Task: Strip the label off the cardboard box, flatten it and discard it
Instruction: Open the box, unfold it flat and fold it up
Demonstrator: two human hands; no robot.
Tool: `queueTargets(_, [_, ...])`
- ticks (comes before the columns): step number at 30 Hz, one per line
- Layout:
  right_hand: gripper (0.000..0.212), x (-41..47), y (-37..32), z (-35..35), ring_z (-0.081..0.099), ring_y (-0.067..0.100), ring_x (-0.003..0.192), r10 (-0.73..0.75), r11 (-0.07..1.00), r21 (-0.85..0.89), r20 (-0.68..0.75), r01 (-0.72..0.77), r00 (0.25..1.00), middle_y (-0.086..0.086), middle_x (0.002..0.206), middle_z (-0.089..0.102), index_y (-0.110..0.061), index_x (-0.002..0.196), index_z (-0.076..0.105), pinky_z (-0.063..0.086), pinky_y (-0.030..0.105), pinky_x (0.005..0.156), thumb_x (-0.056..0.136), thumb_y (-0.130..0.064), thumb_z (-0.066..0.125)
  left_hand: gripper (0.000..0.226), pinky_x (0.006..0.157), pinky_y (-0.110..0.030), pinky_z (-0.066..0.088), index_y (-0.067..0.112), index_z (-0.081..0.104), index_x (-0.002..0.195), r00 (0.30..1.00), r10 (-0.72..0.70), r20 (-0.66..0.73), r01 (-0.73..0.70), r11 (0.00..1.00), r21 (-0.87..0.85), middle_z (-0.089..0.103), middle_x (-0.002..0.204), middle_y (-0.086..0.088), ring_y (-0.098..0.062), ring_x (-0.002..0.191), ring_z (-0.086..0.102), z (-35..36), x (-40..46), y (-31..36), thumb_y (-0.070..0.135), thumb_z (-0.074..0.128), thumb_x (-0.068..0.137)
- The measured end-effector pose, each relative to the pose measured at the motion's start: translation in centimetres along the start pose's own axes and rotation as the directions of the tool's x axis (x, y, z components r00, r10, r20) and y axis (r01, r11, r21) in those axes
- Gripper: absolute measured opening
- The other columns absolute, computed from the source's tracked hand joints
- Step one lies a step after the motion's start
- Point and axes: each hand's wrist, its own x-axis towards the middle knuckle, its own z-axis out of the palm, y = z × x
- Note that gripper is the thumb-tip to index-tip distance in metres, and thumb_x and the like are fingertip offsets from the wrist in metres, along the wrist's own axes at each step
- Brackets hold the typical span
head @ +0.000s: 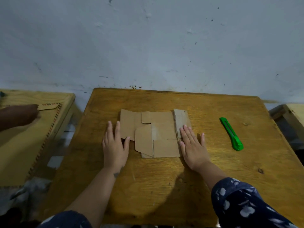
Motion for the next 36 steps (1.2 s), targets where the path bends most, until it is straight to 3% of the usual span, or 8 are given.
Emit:
queueTargets(4, [0.068,0.0,0.0,0.1,-0.021,0.007,0.142,0.006,1.0,-0.001,-0.003,-0.006,1.0,-0.009,0.158,-0.015,-0.026,0.149,-0.009,-0.02,0.044,0.113,0.086,-0.051,-0.011,0.079,0.098,-0.039,0.046,0.033,0.003,0.15,0.995,-0.103,-0.003,0.096,0.946,-0.31,0.052,0.136,-0.003,-0.021,0.12,0.053,-0.5,-0.4,0.6,0.026,0.057,0.092])
queueTargets(9, [0.068,0.0,0.1,0.2,-0.02,0.007,0.143,0.013,1.0,0.0,-0.003,-0.013,1.0,-0.01,0.157,-0.015,-0.026,0.15,-0.009,-0.02,0.044,0.112,0.086,-0.05,-0.01,0.084,0.071,-0.015,0.047,0.031,-0.006,0.149,0.97,-0.224,0.09,0.237,0.809,-0.538,0.06,0.089,0.02,0.003,0.081,0.062,0.3,-0.3,2.4,0.017,0.055,0.094])
queueTargets(14, [0.072,0.0,-0.1,0.1,-0.019,0.007,0.143,0.017,1.0,0.019,-0.011,-0.017,1.0,-0.011,0.154,-0.018,-0.026,0.15,-0.008,-0.019,0.045,0.113,0.083,-0.052,-0.013,0.034,0.06,-0.013,0.043,0.008,0.055,0.126,0.94,-0.313,0.133,0.336,0.796,-0.503,0.067,0.111,-0.004,-0.002,0.079,0.06,1.0,0.3,3.5,0.025,0.044,0.099])
queueTargets(18, [0.071,0.1,0.0,0.2,-0.017,0.008,0.144,0.022,0.999,0.04,-0.028,-0.021,0.999,-0.011,0.154,-0.016,-0.025,0.15,-0.006,-0.017,0.047,0.115,0.084,-0.051,-0.011,0.037,0.065,-0.018,0.047,0.003,0.057,0.12,0.936,-0.326,0.131,0.341,0.759,-0.554,0.067,0.11,-0.008,-0.007,0.085,0.062,0.9,0.2,3.7,0.029,0.042,0.099])
queueTargets(23, [0.072,-0.1,-0.2,0.1,-0.018,0.009,0.144,0.029,0.999,0.027,-0.023,-0.029,0.999,-0.01,0.157,-0.015,-0.025,0.15,-0.008,-0.017,0.047,0.115,0.083,-0.05,-0.014,0.042,0.08,-0.025,0.054,0.03,0.041,0.141,0.976,-0.202,0.076,0.205,0.753,-0.626,0.059,0.119,0.01,-0.008,0.095,0.063,0.9,-0.3,4.3,0.024,0.042,0.099])
queueTargets(26, [0.072,-0.1,-0.2,0.1,-0.017,0.009,0.144,0.031,0.999,0.031,-0.023,-0.03,0.999,-0.008,0.158,-0.013,-0.025,0.15,-0.007,-0.016,0.047,0.115,0.083,-0.051,-0.013,0.015,0.073,-0.03,0.054,0.015,0.061,0.1,0.978,-0.208,0.018,0.177,0.782,-0.597,0.067,0.098,0.001,-0.018,0.09,0.066,1.1,-0.3,4.7,0.022,0.048,0.097])
queueTargets(29, [0.074,-0.1,-0.3,0.0,-0.016,0.009,0.145,0.032,0.999,0.038,-0.023,-0.031,0.999,-0.008,0.158,-0.011,-0.024,0.151,-0.005,-0.017,0.047,0.114,0.082,-0.051,-0.013,0.032,0.055,-0.038,0.046,0.014,0.054,0.068,0.974,-0.225,0.037,0.201,0.77,-0.605,0.059,0.064,-0.008,-0.021,0.059,0.055,1.2,-0.2,5.0,0.028,0.048,0.097])
queueTargets(36, [0.073,-0.1,-0.4,0.0,-0.017,0.009,0.144,0.031,0.999,0.033,-0.025,-0.03,0.999,-0.009,0.156,-0.014,-0.024,0.15,-0.006,-0.018,0.047,0.114,0.083,-0.05,-0.012,0.035,0.054,-0.028,0.032,0.027,0.053,0.062,0.982,-0.158,0.107,0.19,0.742,-0.643,0.047,0.055,0.001,-0.011,0.053,0.041,1.1,-0.5,6.4,0.033,0.047,0.096])
